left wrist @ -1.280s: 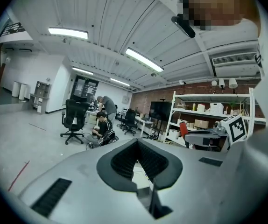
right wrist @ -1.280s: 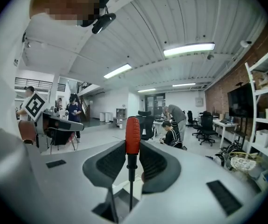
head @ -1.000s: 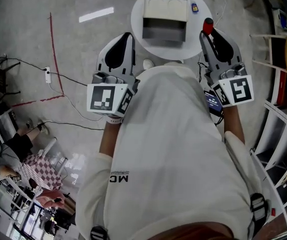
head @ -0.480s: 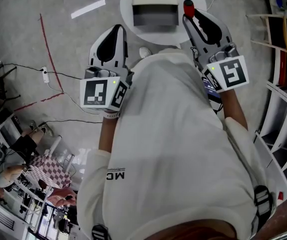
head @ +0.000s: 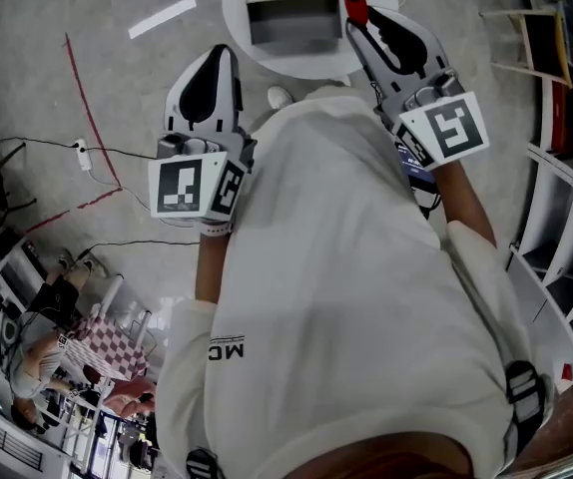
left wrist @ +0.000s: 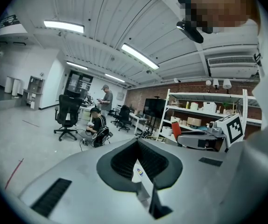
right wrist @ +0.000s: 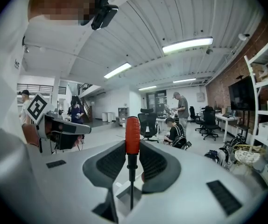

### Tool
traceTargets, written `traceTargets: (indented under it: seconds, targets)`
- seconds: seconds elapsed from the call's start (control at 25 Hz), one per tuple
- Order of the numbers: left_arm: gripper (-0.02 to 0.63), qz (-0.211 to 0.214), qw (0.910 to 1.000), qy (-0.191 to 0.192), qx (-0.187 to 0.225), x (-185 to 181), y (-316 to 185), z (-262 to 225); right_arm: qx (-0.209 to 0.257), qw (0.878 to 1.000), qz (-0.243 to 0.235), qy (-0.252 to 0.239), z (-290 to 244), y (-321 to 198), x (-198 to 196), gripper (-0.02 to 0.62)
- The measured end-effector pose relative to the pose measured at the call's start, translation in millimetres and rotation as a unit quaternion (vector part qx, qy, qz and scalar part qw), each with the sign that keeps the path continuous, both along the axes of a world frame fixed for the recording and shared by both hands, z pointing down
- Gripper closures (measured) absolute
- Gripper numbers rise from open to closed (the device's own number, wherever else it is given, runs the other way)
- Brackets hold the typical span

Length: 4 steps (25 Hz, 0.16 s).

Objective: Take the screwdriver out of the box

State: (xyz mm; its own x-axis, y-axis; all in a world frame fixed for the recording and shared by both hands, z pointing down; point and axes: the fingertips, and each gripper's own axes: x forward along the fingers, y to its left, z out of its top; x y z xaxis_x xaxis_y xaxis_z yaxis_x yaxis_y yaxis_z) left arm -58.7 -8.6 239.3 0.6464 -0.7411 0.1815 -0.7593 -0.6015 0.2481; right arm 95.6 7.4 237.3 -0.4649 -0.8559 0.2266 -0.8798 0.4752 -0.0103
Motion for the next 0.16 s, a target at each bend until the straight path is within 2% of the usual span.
traceTargets:
  seconds: [0.16]
  targets:
    - [0.6, 0.0, 1.0, 0.0, -0.004, 6.0, 4.5, 2.2, -0.01, 1.0, -0.003, 0.002, 4.2, 6.3, 3.4, 0.449]
